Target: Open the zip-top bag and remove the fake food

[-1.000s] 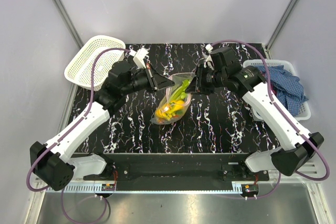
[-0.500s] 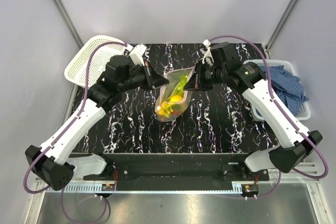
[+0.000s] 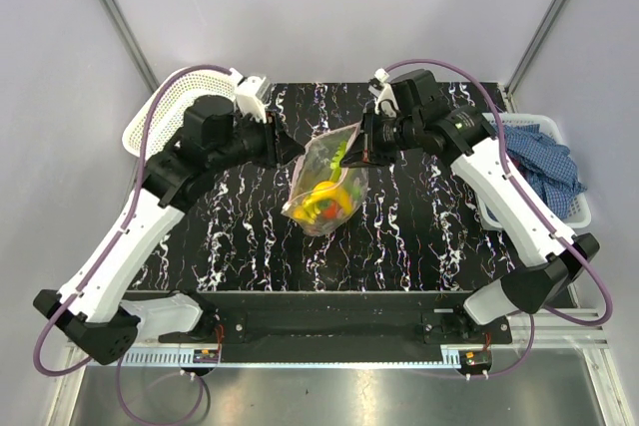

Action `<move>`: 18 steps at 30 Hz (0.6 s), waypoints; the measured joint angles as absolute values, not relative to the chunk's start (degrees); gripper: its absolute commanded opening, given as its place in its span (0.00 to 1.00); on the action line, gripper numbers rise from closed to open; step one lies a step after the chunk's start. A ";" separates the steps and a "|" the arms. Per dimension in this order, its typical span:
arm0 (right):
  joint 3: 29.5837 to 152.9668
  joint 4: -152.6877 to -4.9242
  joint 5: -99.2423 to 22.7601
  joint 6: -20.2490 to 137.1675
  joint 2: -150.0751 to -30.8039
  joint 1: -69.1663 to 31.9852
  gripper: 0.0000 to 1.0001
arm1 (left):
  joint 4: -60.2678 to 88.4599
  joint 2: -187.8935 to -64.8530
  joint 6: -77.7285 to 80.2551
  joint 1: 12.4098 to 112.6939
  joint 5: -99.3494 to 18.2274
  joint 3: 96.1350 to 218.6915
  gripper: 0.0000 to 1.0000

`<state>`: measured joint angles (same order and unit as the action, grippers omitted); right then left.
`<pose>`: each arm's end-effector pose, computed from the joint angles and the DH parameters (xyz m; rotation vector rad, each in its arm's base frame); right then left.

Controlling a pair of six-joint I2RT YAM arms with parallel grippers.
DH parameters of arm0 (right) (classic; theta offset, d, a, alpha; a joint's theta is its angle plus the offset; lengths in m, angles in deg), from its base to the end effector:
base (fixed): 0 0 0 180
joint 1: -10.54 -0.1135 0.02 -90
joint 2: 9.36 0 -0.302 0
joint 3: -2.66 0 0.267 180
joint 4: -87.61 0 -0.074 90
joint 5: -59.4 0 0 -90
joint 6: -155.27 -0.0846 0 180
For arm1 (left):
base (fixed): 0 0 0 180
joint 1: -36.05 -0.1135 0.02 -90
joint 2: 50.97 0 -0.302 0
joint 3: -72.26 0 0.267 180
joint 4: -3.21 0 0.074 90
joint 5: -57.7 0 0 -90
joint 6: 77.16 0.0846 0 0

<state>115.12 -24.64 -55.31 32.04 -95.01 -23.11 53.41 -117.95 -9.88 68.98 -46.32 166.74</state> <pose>0.2712 0.2230 0.4362 -0.2532 2.4425 1.0611 0.2262 -0.1709 0.4545 0.3501 2.0300 -0.8612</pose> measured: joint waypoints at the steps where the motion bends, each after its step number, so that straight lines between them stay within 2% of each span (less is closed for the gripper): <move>1: 115.49 -24.18 -55.42 32.06 -95.31 -23.11 0.00 | 53.39 -117.95 -9.46 69.42 -46.32 167.92 0.34; 3: 116.19 -23.87 -55.64 32.11 -95.77 -23.11 0.00 | 51.49 -117.69 -8.61 70.55 -46.63 170.41 0.33; 6: 117.00 -23.37 -55.75 32.28 -96.14 -23.11 0.00 | 46.11 -116.55 -8.13 72.11 -48.00 171.76 0.22; 14: 118.18 -22.34 -55.77 32.41 -96.58 -23.11 0.00 | 42.75 -118.84 -6.95 76.54 -49.53 173.29 0.18; 18: 119.52 -21.51 -55.77 32.41 -96.75 -23.11 0.00 | 45.65 -121.64 -4.50 80.43 -47.17 173.29 0.13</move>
